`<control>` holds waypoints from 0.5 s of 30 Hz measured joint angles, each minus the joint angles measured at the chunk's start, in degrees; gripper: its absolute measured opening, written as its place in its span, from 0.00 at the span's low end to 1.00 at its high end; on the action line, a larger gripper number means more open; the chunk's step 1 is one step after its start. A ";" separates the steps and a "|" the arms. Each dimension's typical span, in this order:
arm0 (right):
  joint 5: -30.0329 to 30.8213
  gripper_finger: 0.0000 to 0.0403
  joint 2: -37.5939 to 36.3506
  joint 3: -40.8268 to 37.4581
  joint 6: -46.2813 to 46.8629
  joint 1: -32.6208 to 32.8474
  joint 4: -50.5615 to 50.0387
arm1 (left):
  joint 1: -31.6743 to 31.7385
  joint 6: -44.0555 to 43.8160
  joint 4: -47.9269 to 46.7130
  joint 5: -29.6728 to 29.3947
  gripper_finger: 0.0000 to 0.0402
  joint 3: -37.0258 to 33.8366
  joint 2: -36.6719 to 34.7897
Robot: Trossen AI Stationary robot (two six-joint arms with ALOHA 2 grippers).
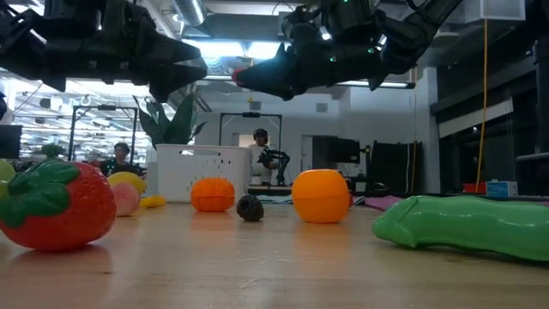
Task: Pick and placing Produce into tupperware
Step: Put the red cherry into the white basket
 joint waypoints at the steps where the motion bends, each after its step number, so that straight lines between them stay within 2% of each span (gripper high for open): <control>1: 0.00 0.26 0.00 0.00 -0.01 0.00 -0.02 | -0.07 -0.31 1.38 0.00 0.61 0.00 1.21; 8: -0.47 0.26 0.00 0.00 -0.92 0.00 0.09 | -0.07 -1.07 9.06 0.00 0.61 0.28 7.73; 15: -0.57 0.26 0.00 0.00 -0.90 0.21 0.26 | -0.07 0.09 8.63 0.00 0.58 5.34 13.64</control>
